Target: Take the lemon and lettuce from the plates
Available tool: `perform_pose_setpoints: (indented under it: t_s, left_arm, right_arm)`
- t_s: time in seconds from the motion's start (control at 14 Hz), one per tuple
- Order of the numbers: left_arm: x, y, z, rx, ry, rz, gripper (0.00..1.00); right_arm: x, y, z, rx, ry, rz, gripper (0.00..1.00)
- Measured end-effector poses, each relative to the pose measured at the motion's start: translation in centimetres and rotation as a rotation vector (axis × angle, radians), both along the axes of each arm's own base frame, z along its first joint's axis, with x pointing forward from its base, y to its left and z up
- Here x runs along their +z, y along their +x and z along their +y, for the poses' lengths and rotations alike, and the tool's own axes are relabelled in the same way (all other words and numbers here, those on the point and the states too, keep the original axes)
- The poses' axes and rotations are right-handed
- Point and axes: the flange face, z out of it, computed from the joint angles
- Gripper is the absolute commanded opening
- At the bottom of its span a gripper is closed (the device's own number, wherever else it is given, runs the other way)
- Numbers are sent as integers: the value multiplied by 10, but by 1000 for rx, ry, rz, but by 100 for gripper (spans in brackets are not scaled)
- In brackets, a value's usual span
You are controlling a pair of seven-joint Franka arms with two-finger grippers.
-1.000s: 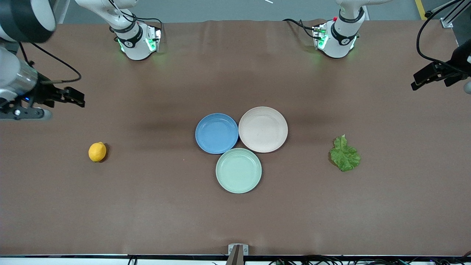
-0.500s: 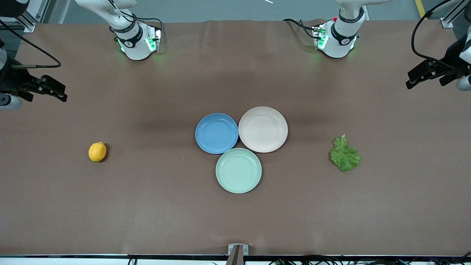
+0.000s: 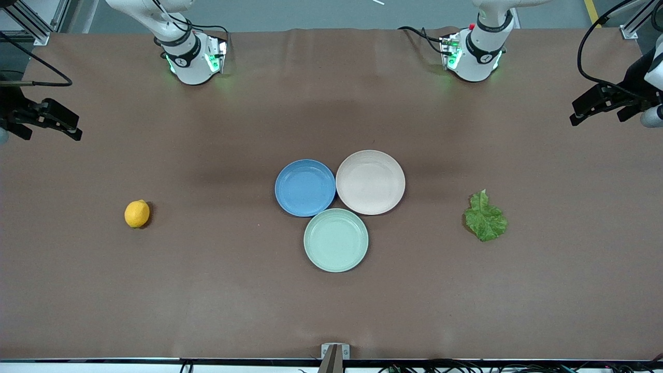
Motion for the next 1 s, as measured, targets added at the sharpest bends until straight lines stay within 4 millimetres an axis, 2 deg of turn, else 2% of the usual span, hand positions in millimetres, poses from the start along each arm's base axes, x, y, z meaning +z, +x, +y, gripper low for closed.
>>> perform_pose_setpoints:
  t_s: [0.71,1.0]
  left_arm:
    - [16,-11,-15,-26,6,-29,100]
    - [15,-11,-11,-20,6,-27,100]
  right_arm:
    - [-1,1,1,-2,37,2,100]
    - [-1,1,1,-3,37,2,100]
